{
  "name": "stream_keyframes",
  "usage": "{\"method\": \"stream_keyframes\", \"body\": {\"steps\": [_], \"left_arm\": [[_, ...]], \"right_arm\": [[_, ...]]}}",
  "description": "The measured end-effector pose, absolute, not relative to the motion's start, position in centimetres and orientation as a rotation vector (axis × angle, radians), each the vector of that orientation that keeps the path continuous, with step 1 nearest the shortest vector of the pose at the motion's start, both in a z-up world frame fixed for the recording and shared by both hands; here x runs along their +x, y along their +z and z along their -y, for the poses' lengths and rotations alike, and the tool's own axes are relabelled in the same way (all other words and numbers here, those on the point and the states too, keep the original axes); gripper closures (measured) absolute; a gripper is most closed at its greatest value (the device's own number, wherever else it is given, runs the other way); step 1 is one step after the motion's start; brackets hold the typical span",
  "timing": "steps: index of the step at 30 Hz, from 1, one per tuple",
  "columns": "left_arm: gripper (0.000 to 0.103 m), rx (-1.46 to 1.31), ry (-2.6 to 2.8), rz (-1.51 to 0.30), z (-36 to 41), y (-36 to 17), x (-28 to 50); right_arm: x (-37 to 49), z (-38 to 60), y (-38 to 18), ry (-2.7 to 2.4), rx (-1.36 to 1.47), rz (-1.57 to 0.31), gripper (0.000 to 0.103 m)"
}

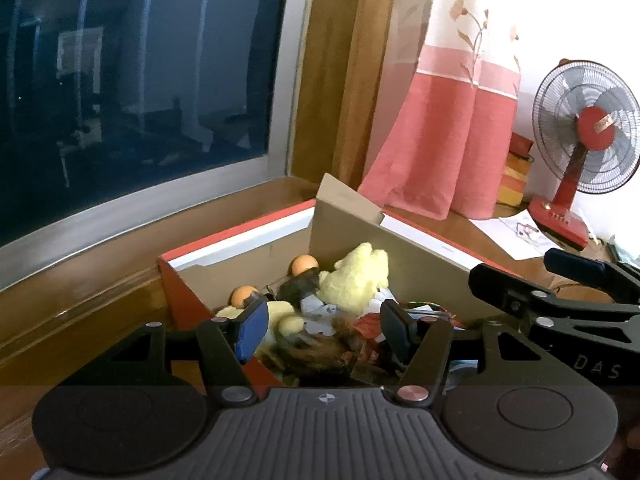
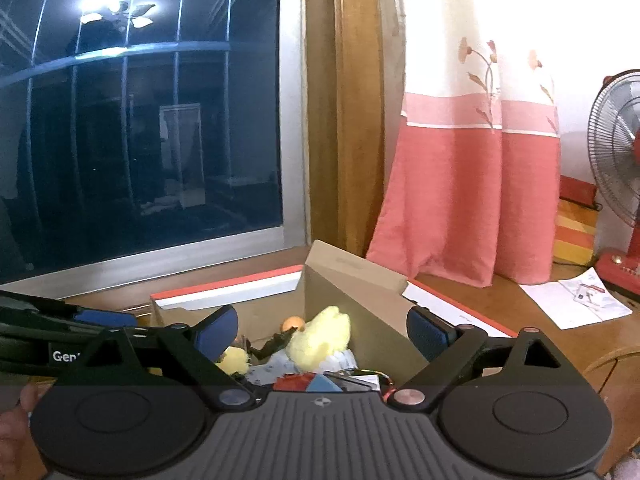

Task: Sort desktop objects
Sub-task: 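Open the right tool to drop the blue cable while the left tool drops the toy car, then withdraw both open tools from the box back over the desk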

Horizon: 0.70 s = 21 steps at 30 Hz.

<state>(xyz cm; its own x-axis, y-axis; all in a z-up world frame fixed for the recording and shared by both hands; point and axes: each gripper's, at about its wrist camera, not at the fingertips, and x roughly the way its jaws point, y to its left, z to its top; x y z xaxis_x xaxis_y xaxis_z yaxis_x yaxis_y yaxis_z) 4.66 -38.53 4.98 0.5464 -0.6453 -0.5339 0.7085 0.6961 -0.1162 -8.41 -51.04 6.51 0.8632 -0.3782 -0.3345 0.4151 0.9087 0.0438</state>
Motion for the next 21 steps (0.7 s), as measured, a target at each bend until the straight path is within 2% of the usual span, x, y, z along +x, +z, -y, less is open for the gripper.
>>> {"method": "stream_keyframes", "body": {"steps": [2,4,6,8,12,21], "left_arm": [[0.042,0.12,-0.811,-0.586,38.8,4.9,4.6],[0.036,0.126,-0.806,-0.589,39.1,4.8,4.5],[0.016,0.133,-0.793,-0.594,39.3,4.6,4.4],[0.0,0.138,-0.739,-0.599,39.0,4.5,4.7],[0.0,0.127,-0.728,-0.626,38.1,4.3,5.1],[0.0,0.158,-0.662,-0.622,36.4,4.5,4.9]], "right_arm": [[-8.6,51.3,6.5,-0.426,0.118,-0.328,0.01],[-8.8,51.5,6.4,-0.435,0.128,-0.331,0.01],[-8.9,51.7,6.3,-0.444,0.145,-0.334,0.009],[-9.0,51.9,6.1,-0.45,0.158,-0.336,0.006],[-8.8,51.5,5.9,-0.446,0.16,-0.34,0.0],[-7.8,50.8,5.3,-0.448,0.194,-0.361,0.0]]}}
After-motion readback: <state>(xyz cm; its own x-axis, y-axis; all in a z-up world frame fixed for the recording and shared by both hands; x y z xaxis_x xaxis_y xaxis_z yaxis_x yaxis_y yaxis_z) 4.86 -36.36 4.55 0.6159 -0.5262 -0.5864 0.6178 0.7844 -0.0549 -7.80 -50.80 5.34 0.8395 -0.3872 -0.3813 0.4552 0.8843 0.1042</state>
